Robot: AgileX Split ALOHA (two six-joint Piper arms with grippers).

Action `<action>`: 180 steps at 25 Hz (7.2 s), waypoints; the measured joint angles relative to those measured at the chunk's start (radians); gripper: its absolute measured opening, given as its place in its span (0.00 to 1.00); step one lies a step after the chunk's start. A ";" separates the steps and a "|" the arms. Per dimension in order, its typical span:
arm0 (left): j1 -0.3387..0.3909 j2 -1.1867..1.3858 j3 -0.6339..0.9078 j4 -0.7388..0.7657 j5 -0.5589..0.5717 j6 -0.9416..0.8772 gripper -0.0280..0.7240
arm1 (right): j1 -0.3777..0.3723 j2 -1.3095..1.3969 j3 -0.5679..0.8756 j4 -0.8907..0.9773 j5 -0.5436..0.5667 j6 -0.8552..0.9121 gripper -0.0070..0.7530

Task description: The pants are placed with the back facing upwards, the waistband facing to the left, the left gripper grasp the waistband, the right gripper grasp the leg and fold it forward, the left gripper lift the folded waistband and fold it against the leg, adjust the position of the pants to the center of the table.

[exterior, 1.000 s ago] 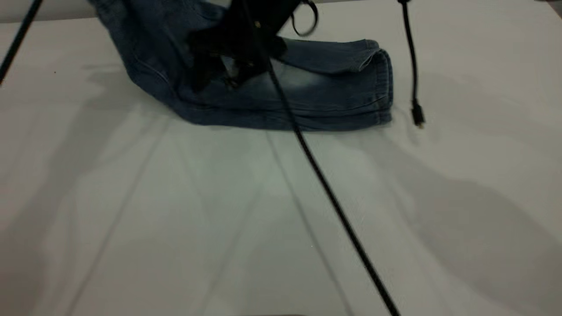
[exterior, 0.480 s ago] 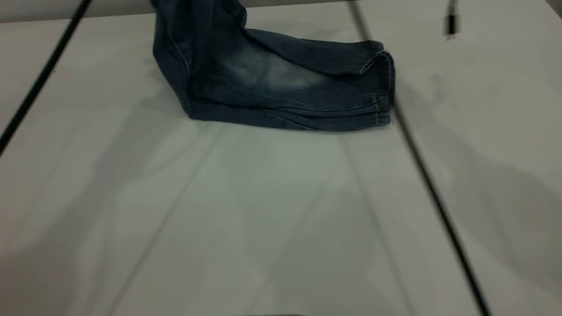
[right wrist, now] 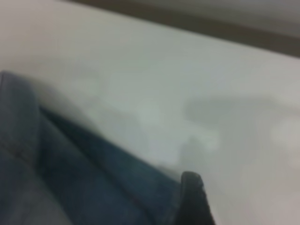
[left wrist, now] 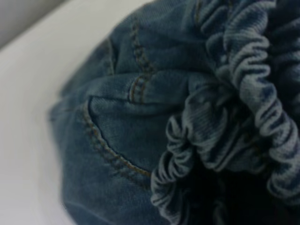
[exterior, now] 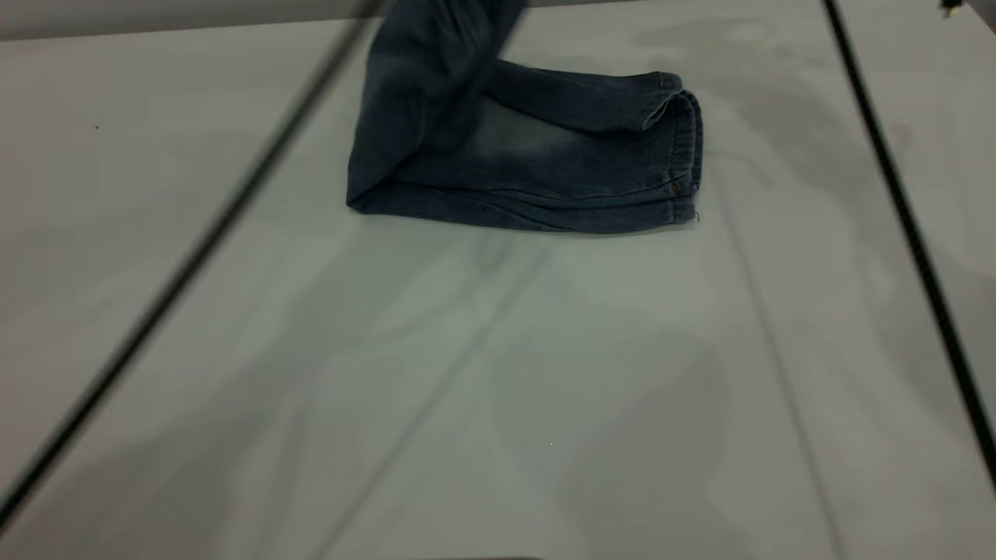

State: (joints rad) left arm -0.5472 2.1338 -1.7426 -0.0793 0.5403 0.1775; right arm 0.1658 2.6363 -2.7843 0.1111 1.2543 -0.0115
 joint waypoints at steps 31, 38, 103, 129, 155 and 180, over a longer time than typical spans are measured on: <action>-0.109 0.103 -0.135 0.317 0.291 0.073 0.71 | -0.034 -0.190 0.080 0.016 0.007 -0.028 0.58; -0.109 0.215 -0.140 0.394 0.180 0.251 0.71 | -0.034 -0.219 0.179 0.022 0.007 -0.028 0.58; -0.109 -0.262 -0.263 0.292 0.631 -0.136 0.71 | -0.034 -1.236 0.948 0.047 0.011 -0.029 0.58; -0.109 -1.363 0.745 0.188 0.631 -0.186 0.71 | -0.034 -2.383 1.927 0.062 0.023 -0.033 0.58; -0.111 -1.847 1.250 0.149 0.588 -0.186 0.71 | -0.034 -2.610 2.309 0.069 -0.107 -0.118 0.58; 0.099 -1.923 1.254 0.079 0.576 -0.159 0.71 | -0.036 -2.610 2.309 0.115 -0.106 -0.184 0.58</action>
State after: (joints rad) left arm -0.4480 0.2104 -0.4883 0.0000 1.1164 0.0181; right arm 0.1303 0.0267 -0.4751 0.2262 1.1482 -0.1955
